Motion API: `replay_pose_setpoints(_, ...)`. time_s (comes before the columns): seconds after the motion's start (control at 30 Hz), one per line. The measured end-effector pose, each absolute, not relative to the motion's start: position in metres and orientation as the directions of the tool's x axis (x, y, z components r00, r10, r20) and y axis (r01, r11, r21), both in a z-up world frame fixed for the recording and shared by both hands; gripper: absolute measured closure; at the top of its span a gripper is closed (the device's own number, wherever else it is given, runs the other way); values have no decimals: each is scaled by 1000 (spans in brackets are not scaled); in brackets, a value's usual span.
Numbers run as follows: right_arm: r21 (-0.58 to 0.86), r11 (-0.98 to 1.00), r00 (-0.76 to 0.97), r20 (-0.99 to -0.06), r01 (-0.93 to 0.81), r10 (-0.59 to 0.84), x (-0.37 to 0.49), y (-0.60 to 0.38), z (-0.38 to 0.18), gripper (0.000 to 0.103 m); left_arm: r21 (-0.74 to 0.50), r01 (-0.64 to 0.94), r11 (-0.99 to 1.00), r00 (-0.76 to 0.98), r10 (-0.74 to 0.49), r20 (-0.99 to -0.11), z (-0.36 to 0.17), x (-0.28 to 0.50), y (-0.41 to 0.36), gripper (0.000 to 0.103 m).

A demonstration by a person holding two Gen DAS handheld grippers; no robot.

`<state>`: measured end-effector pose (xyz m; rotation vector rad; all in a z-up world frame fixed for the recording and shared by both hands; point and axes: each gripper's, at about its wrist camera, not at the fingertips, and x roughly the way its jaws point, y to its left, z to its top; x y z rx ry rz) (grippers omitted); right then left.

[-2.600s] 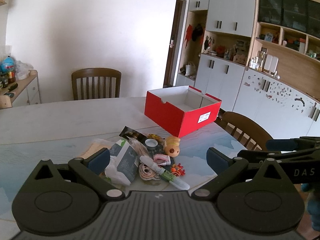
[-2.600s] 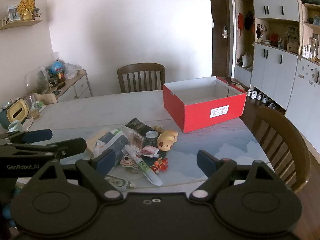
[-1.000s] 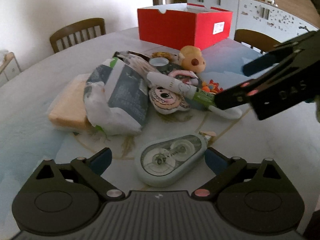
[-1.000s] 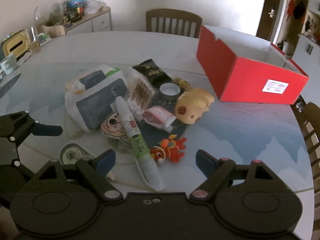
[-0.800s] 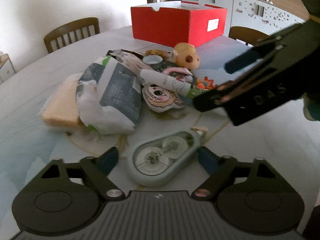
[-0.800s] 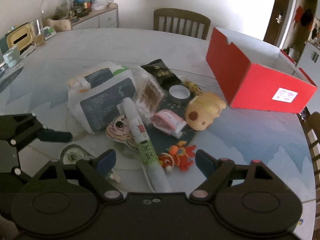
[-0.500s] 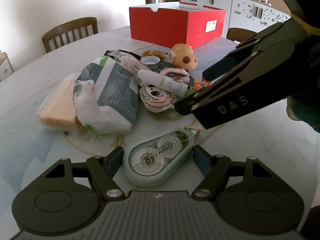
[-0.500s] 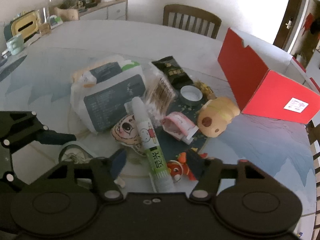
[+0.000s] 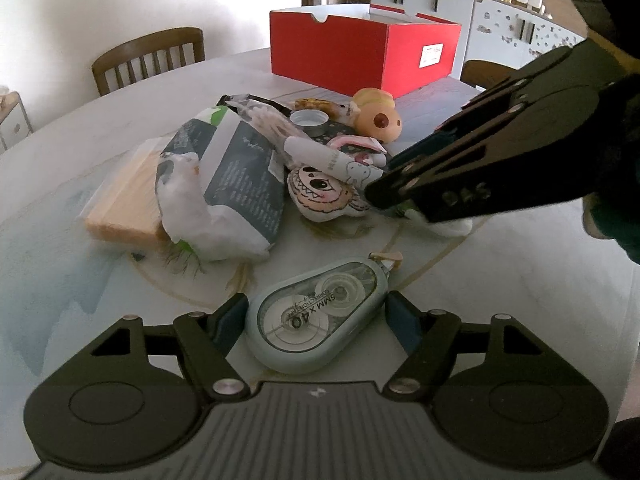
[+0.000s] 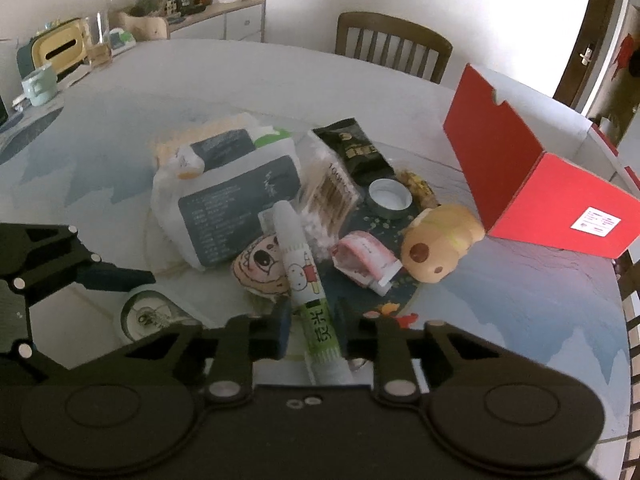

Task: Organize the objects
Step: 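Grasp the light-blue correction tape with the left tool while the right tool grasps the white glue stick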

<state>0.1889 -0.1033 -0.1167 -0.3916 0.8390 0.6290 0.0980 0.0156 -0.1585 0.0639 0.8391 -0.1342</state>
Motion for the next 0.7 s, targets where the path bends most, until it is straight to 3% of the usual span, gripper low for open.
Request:
replay_pose_setpoints(0.27,-46,759,502,-775,-649,382,182,-122,-104,93,-31,103,994,669,-93,-737,-150,90,18,29)
replay_pose_setpoints(0.7,-52,691,433,-812,-721,391,198,-114,-117,85,-47,55,997,682,-72,-728,-137,78,15,29)
